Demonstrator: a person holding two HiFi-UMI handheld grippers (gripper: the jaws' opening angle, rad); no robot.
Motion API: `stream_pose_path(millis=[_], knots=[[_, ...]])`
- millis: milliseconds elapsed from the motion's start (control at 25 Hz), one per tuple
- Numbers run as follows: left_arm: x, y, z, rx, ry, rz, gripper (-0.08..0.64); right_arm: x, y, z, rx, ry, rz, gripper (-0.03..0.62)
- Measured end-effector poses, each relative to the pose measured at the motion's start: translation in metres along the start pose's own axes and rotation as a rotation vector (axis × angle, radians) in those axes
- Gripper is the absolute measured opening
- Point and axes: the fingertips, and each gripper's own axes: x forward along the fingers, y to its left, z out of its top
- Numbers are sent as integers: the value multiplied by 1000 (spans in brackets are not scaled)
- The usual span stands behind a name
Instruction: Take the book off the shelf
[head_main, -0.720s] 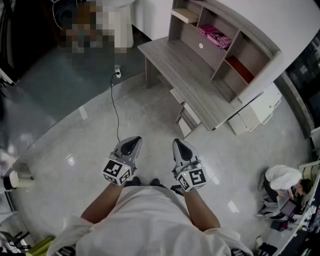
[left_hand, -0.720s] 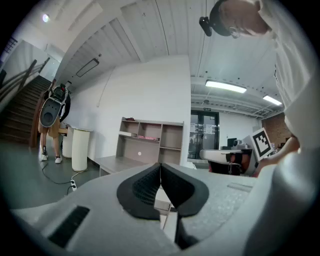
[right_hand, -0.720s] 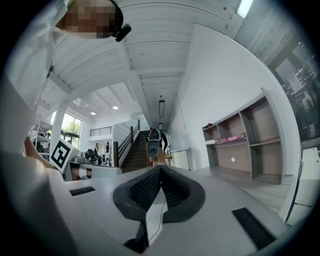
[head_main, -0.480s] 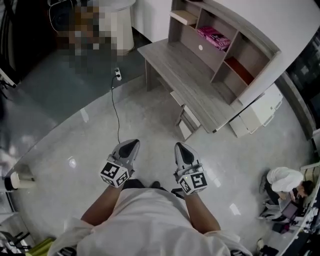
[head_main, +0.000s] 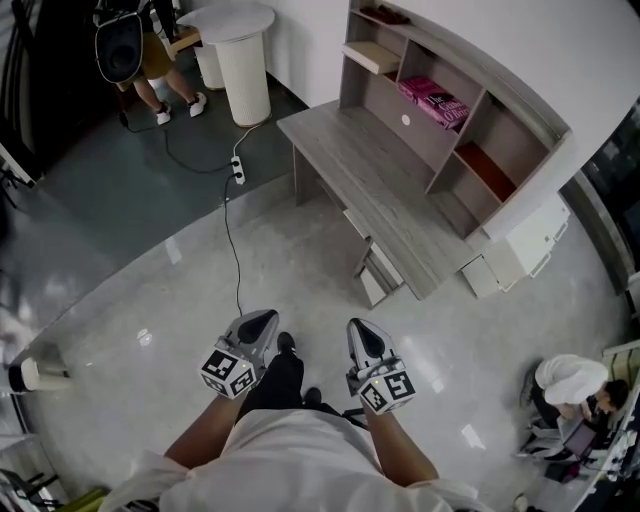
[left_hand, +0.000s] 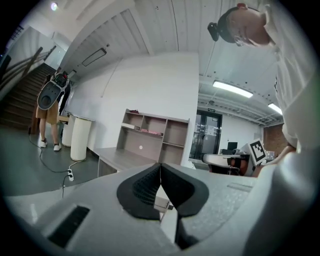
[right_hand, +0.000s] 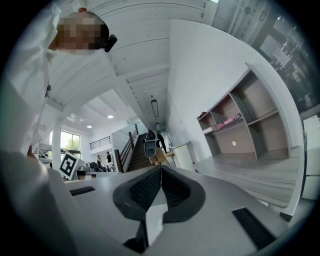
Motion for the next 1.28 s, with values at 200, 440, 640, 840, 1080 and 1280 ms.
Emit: stream_pose_path(millis=[200, 440, 640, 840, 1080, 1280], knots=[[33, 42, 8, -26, -3, -19, 17, 41, -25, 5, 5, 10, -25, 15], [77, 105, 38, -42, -25, -35, 17, 108, -57, 28, -15, 2, -72, 15], [106, 153, 63, -46, -44, -67, 17, 164, -73, 44, -37, -1, -92, 15], [130, 197, 79, -71, -57, -88, 17, 213, -78, 51, -27, 9, -63, 15], [161, 232, 94, -74, -56, -114, 17, 248, -97, 61, -21, -9, -75, 15], [191, 255, 101, -86, -51, -135, 17, 276, -110, 66, -36, -28, -53, 15]])
